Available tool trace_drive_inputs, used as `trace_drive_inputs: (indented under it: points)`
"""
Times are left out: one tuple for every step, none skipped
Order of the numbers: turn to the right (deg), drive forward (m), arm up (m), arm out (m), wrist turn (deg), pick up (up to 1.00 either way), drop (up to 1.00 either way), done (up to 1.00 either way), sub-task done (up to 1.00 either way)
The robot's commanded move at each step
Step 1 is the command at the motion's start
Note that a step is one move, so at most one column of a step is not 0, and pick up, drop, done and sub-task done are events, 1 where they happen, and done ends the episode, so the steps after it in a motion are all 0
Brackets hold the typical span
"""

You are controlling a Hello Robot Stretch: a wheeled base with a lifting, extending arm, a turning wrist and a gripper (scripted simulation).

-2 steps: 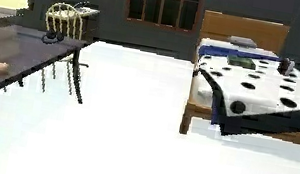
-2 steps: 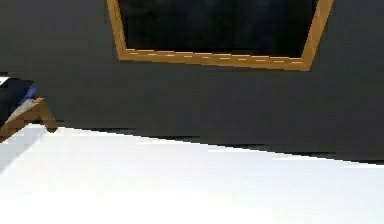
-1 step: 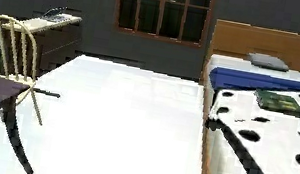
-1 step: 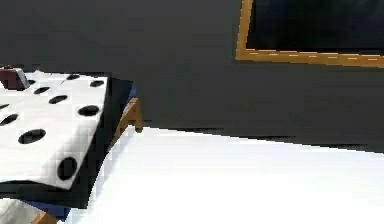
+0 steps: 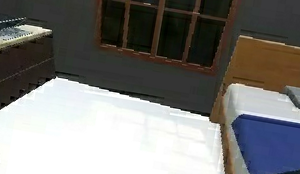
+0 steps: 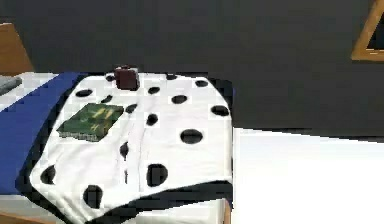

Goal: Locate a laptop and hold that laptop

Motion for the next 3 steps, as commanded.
trace_drive_inputs:
  points:
    - [-24.0, 0.0, 0.0, 0.0, 0.0, 0.0, 0.0, 0.0, 0.0]
    - [0.0, 0.05, 0.0, 0.0, 0.0, 0.0, 0.0, 0.0, 0.0]
    - [0.0, 1.0, 0.0, 0.0, 0.0, 0.0, 0.0, 0.0, 0.0]
